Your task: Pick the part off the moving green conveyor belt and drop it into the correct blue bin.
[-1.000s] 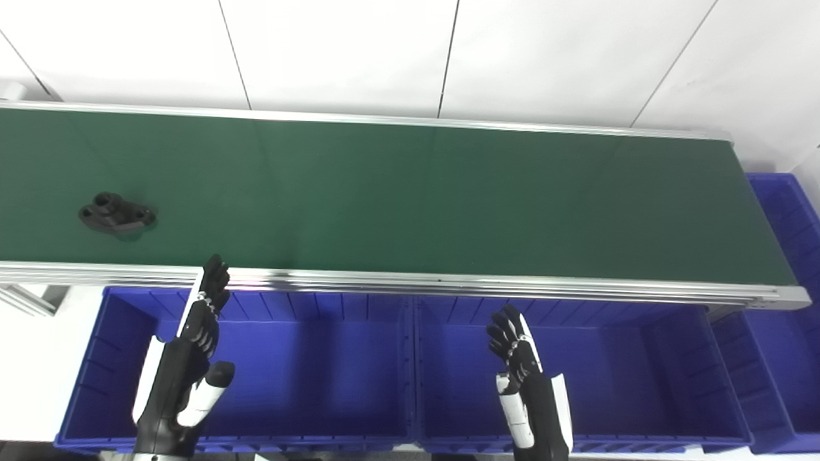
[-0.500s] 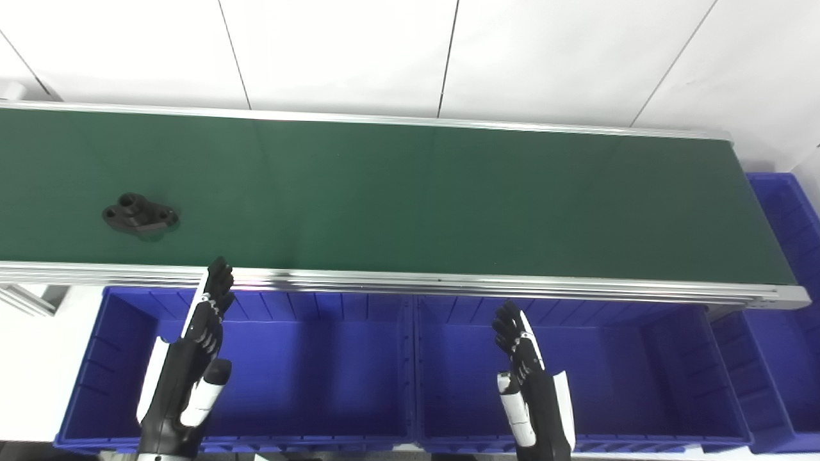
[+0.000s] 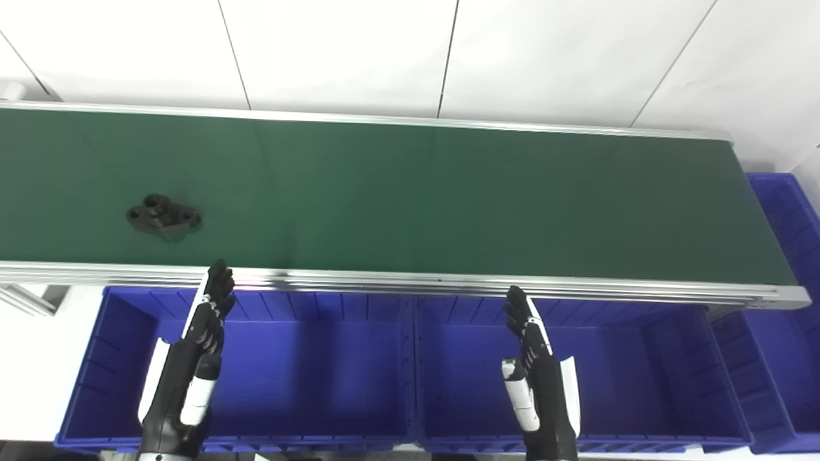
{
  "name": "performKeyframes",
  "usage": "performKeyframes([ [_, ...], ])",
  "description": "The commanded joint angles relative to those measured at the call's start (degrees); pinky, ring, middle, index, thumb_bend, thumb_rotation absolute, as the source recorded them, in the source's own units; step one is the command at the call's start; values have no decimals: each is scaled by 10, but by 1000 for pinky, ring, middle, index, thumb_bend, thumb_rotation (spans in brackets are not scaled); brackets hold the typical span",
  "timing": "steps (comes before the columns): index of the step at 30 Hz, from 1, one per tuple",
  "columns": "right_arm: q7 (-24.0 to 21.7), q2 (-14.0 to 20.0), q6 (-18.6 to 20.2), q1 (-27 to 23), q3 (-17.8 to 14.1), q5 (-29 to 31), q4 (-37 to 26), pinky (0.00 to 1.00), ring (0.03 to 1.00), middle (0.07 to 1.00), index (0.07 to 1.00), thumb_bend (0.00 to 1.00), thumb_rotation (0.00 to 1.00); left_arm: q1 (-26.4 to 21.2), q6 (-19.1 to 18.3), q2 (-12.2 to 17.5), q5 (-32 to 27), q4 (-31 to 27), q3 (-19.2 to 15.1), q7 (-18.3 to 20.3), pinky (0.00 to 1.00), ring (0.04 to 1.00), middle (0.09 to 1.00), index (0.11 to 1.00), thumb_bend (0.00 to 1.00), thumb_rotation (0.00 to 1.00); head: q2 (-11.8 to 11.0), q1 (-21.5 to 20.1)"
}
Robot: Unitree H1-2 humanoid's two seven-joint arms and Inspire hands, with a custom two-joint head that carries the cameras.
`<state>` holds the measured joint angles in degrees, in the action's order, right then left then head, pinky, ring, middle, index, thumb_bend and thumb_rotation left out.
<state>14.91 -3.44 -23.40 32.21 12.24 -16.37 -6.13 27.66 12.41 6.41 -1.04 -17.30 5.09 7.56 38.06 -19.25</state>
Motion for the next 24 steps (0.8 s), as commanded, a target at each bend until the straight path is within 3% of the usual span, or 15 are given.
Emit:
performKeyframes([
  [1, 7, 0, -35, 1, 3, 5, -9, 896, 912, 923, 927, 794, 946, -1, 15, -2, -1, -12, 3, 1, 1000, 1000, 1000, 1000, 703, 946, -3, 4],
  [7, 4, 8, -35, 1, 3, 19, -2, 895, 911, 922, 929, 791, 931, -1, 16, -8, 11, -9, 9, -2, 1000, 1000, 1000, 1000, 712, 928, -13, 20],
  [24, 1, 51, -35, -10, 2, 51, 27, 929, 939, 945, 956, 772, 957, -3, 55, -32, 58, 25, 31, -16, 962, 978, 999, 1000, 577, 905, -61, 86],
])
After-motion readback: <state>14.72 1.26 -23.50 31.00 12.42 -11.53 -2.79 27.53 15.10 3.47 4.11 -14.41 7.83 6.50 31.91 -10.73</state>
